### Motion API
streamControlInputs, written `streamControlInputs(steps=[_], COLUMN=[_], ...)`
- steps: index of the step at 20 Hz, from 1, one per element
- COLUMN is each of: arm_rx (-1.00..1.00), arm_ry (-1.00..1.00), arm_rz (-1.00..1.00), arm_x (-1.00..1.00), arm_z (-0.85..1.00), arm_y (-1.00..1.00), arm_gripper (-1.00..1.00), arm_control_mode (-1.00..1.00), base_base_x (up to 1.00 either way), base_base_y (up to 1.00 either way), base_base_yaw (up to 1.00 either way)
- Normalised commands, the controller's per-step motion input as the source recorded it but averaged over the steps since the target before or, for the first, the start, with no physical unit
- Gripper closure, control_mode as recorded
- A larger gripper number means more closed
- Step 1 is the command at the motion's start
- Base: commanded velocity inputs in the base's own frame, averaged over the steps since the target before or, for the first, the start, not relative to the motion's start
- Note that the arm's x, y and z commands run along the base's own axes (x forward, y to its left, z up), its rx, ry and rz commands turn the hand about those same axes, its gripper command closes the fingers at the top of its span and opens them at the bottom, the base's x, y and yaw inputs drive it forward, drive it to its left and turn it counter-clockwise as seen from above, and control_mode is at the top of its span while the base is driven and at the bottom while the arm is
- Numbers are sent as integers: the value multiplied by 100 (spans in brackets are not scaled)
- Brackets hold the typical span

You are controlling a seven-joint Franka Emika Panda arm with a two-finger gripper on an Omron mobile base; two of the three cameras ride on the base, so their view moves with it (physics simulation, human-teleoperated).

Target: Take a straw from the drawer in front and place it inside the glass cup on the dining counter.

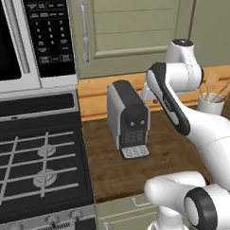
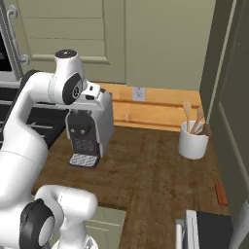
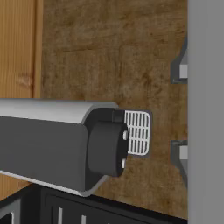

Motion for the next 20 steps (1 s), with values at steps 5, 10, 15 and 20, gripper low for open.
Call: streamControlInputs(steps=[5, 10, 15, 20], arm_rx=[0, 0, 0, 0], arm_ry=[0, 0, 0, 0], arm_rz=[0, 0, 0, 0], arm_x=[0, 0, 0, 0], arm_z=[0, 0, 0, 0], arm_y=[0, 0, 0, 0], arm_gripper=[-100, -100, -100, -100], arm_control_mode=[100, 100, 100, 100], base_base_x=[-55, -90, -14, 0], base_base_y=[0, 26, 94, 91], base_base_yaw=[0, -1, -40, -56])
